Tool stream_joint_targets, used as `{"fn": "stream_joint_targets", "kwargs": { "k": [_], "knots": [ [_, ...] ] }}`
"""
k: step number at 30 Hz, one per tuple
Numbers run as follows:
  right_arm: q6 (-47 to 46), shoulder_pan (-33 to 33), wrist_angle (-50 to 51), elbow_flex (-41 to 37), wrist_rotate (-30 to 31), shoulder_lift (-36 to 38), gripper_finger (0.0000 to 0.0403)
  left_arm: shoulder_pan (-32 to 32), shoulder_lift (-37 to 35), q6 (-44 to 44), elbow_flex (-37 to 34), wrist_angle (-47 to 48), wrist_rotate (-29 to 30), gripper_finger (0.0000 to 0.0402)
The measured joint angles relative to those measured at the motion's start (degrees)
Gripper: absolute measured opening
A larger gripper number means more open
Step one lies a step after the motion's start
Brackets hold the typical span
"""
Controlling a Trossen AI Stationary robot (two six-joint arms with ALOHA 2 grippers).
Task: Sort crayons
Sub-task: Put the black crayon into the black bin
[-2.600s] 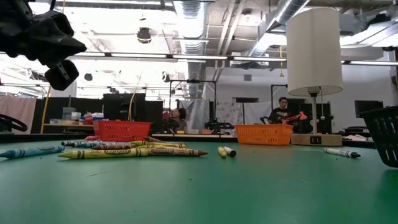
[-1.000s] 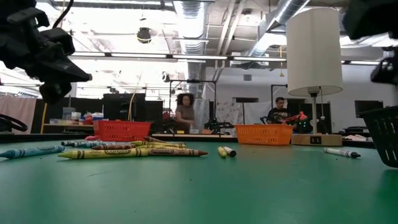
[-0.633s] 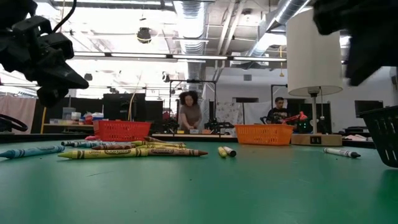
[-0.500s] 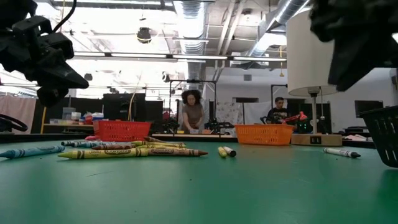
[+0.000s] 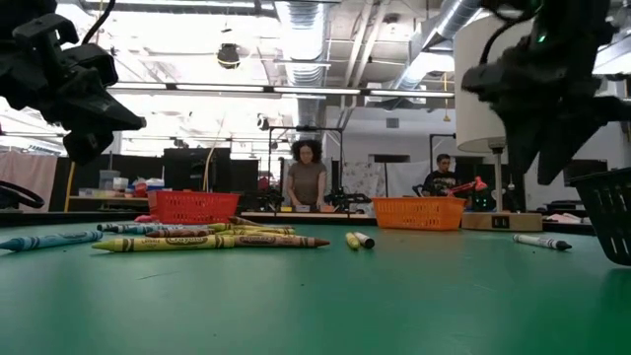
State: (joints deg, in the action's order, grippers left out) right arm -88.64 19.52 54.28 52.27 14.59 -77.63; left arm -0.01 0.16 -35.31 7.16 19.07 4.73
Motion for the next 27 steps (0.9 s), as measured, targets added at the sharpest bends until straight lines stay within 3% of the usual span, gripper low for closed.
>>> {"fn": "stream_joint_targets", "kwargs": {
  "k": [4, 8, 20, 27],
  "knots": [
    [0.03, -1.87, -1.30, -0.02, -0.42, -4.20, 0.0201, 0.00, 0.00, 0.02, 0.00, -0.02, -0.60, 0.0000],
    [0.04, -2.91, -3.36, -0.02, -0.92, -8.26, 0.0208, -0.01, 0.00, -0.13, 0.00, 0.00, -1.11, 0.0000],
    [0.72, -3.76, -3.82, -0.04, -4.69, -11.92, 0.0185, 0.00, 0.02, 0.00, 0.00, 2.64, -0.99, 0.0000],
    [5.93, -6.70, -4.38, -0.07, -9.74, -13.83, 0.0166, 0.00, 0.00, 0.18, 0.00, 3.40, -1.05, 0.0000]
  ]
}}
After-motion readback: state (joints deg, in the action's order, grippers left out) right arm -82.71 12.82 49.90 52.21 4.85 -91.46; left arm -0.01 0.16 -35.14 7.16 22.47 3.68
